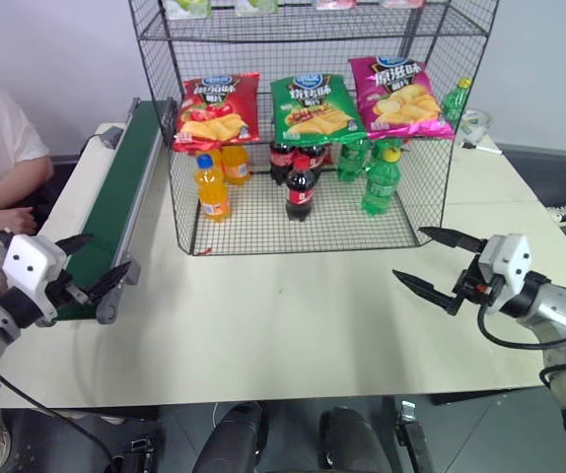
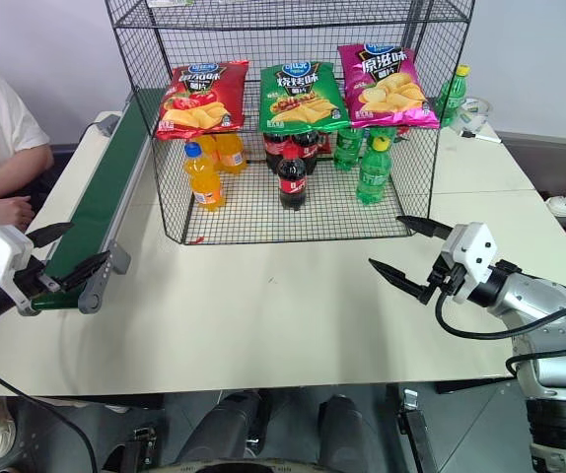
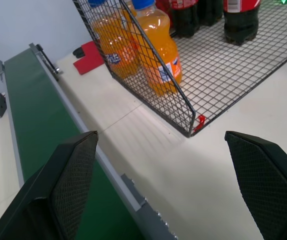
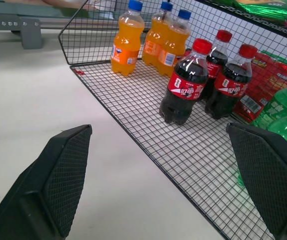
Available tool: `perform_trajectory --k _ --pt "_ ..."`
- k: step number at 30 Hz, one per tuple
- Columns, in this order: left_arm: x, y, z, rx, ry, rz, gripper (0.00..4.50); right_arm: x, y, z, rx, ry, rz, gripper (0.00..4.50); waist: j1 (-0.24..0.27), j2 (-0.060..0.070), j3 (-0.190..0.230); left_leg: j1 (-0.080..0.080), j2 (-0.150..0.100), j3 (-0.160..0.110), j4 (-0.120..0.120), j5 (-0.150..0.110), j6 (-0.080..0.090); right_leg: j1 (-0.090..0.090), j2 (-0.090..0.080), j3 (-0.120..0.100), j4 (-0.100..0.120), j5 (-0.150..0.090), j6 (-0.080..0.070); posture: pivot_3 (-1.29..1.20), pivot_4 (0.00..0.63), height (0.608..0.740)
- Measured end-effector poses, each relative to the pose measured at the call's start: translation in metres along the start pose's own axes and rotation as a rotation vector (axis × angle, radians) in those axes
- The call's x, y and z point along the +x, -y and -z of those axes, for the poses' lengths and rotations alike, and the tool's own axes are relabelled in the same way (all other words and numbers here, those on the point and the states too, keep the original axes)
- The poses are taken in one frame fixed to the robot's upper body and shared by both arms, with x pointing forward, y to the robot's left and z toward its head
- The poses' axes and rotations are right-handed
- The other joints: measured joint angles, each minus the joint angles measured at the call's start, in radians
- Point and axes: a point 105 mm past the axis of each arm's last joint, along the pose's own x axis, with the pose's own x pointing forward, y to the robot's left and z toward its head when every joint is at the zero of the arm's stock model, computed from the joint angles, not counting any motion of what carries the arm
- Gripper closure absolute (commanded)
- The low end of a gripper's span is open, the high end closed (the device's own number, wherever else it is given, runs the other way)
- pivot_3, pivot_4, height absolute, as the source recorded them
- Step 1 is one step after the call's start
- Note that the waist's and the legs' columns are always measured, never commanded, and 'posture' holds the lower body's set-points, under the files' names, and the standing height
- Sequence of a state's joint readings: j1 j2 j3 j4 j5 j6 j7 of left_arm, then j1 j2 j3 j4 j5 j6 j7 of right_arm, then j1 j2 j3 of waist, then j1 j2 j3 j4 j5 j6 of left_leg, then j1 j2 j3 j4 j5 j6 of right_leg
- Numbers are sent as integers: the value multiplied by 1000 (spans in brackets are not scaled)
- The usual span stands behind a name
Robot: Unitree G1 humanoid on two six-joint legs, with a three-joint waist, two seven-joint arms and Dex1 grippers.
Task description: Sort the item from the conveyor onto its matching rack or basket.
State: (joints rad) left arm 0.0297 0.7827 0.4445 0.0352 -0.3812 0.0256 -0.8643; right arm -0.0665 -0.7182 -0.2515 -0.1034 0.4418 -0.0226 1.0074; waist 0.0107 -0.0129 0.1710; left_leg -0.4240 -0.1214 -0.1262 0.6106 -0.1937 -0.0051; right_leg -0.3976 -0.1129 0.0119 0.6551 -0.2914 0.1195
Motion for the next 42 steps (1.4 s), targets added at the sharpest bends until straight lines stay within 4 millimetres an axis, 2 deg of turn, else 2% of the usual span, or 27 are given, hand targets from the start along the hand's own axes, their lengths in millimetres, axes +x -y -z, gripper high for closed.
perform_trajectory --k 12,42 --pt "1 -5 3 42 1 -24 258 2 3 0 -8 2 2 0 0 0 0 0 0 0 0 0 0 0 0 0 -1 0 0 0 150 740" --pt "7 -1 5 26 22 -9 258 4 2 4 -21 -3 -13 0 0 0 0 -1 0 0 -1 0 0 0 0 0 -2 0 0 0 150 740"
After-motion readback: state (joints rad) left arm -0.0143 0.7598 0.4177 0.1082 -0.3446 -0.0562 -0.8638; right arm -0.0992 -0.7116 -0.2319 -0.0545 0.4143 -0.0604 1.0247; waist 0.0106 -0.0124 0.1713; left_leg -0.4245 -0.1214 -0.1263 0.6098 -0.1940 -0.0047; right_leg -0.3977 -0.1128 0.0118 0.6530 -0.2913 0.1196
